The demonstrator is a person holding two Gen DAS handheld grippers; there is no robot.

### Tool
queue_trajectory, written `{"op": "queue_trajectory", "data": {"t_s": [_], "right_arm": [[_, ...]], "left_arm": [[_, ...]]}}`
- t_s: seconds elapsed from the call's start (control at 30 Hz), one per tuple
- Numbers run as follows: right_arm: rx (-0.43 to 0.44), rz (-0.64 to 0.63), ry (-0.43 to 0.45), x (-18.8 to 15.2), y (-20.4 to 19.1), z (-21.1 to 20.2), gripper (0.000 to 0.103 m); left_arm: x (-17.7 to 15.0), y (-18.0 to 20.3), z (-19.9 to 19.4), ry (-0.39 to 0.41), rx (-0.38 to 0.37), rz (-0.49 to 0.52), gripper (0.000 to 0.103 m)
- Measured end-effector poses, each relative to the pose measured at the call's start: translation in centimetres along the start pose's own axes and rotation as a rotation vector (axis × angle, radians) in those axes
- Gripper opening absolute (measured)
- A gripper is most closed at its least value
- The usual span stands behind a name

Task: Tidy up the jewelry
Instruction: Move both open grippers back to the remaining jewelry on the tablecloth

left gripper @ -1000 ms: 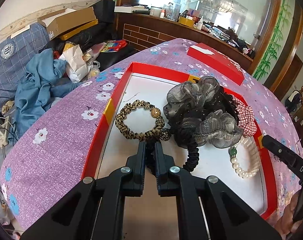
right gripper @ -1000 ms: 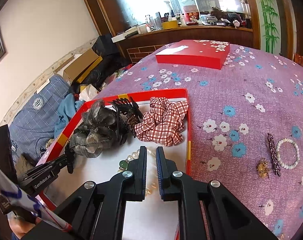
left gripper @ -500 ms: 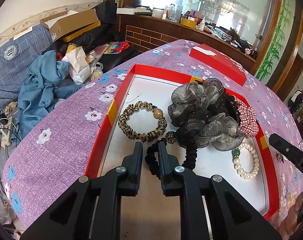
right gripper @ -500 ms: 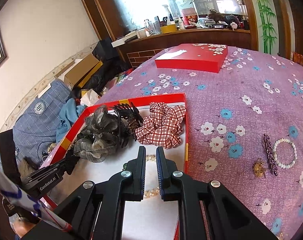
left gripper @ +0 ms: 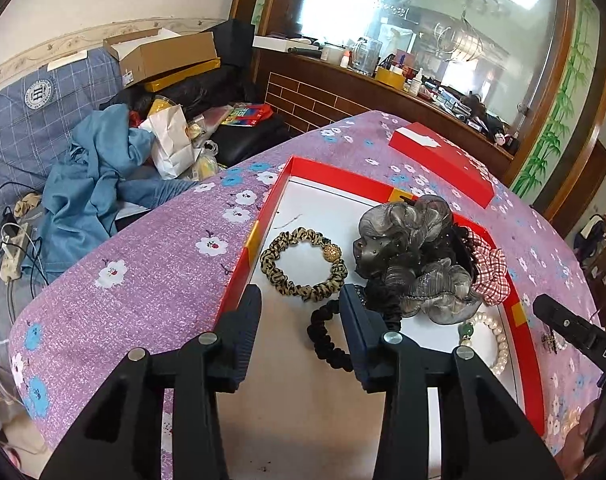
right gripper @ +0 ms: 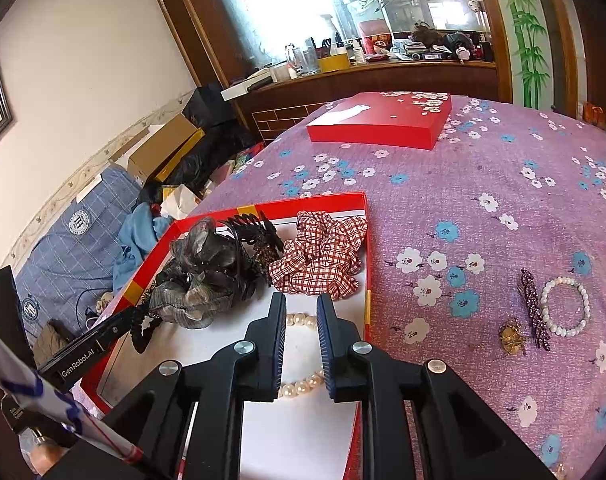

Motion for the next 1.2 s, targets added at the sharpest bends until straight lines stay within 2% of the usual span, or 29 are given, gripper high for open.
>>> {"op": "queue_trajectory", "data": {"t_s": [0.23, 0.33, 0.47, 0.63, 0.77, 0.87, 0.93, 1.2], "right_arm": [[-0.001, 0.005, 0.000, 0.1, 0.1, 0.0, 0.022], [0.016, 0.044, -0.020, 0.3, 0.3, -0.2, 0.022], [0.070, 0.103, -0.038, 0.2, 0.6, -2.7, 0.022], [0.050, 0.101, -0.005, -0.8, 2.5, -7.2, 0.027], [0.016, 0.133, 0.038, -1.1, 5.4, -10.4, 0.028], [-0.004, 0.175, 0.060, -1.3, 7.9, -12.0, 0.028], [-0.022, 0.210, 0.067, -1.3, 9.9, -12.8, 0.028], [-0.079, 0.291, 0.071, -2.2, 15.2, -14.8, 0.028]], "left_arm": [[0.1, 0.0, 0.3, -0.013, 0.018, 0.004, 0.039], [0.0, 0.0, 0.3, -0.014, 0.017, 0.004, 0.039], [0.0, 0.1, 0.0, -0.001, 0.009, 0.004, 0.039], [-0.2, 0.8, -1.4, 0.028, -0.015, 0.012, 0.040], [-0.5, 3.8, -3.0, 0.039, -0.068, 0.083, 0.041], [-0.9, 6.8, -4.5, 0.052, -0.109, 0.147, 0.050], [-1.4, 8.5, -5.2, 0.052, -0.131, 0.188, 0.050], [-5.8, 17.8, -7.3, 0.000, -0.260, 0.409, 0.052]]}}
Point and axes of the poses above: each gripper's, at about its wrist camera, not at the fingertips, and z roughly the way its jaws point, y to its right, x to its top, the point moved 4 cm from there along z, roughly the way its jaws point, and after that the axes turned 2 degrees about z, right-handed, at the moved point
